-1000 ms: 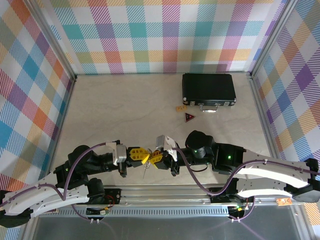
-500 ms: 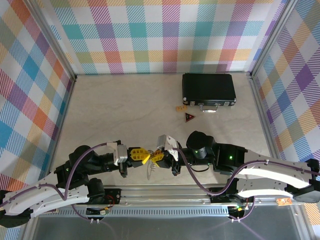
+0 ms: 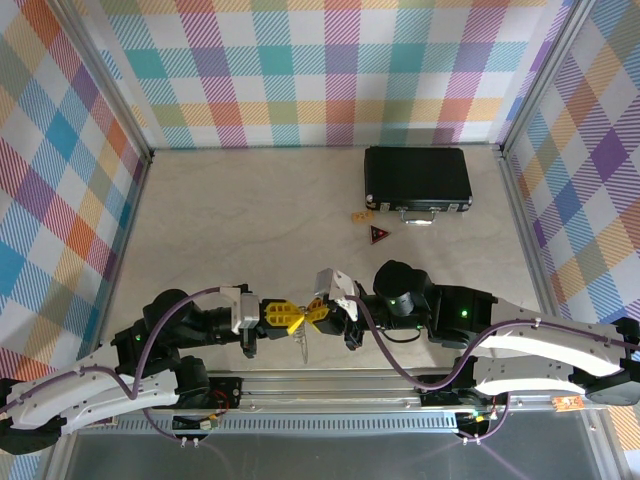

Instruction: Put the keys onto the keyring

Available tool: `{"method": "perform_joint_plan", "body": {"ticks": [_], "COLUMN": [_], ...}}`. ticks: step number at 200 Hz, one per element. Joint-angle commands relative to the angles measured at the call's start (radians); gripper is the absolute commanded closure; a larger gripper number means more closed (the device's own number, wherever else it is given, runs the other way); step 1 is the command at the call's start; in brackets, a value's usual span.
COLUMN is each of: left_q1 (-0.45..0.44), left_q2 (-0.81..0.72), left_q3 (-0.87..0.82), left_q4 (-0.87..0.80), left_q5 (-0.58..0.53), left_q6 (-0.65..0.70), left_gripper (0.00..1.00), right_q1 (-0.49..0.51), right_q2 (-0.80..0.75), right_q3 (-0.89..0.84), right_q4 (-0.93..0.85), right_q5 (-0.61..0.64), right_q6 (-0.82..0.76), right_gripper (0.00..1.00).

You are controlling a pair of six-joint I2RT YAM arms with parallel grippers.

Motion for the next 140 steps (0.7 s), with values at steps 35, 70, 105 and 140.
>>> {"method": "perform_joint_plan", "body": {"ticks": [35,70,105,140], "left_q1": [-0.003,-0.002,-0.002,-0.002], "left_q2": [0.009,0.002,-0.006,-0.022], "left_q3": [0.039,0.042,0.041,0.033], "left_q4": [0.006,-0.028,-0.04,-0.04], "left_q5": [0.051,0.012,-0.024,-0.065], "left_q6": [0.004,0.022,0.03,0.032], "left_gripper": [1.0,1.0,1.0,1.0], "right_q1": [0.009,0.007,0.008,0.009], "right_q2": [-0.02,-0.038,-0.04,-0.044], "right_q3": [0.016,0.01,0.011,0.013], "right_q4": [0.003,0.008,0.003,-0.002], "right_q5": [-0.015,-0.02,-0.028,-0.032], "right_q6": [-0.03,-0.031,-0.032,-0.03], "right_gripper": [1.0,1.0,1.0,1.0]}}
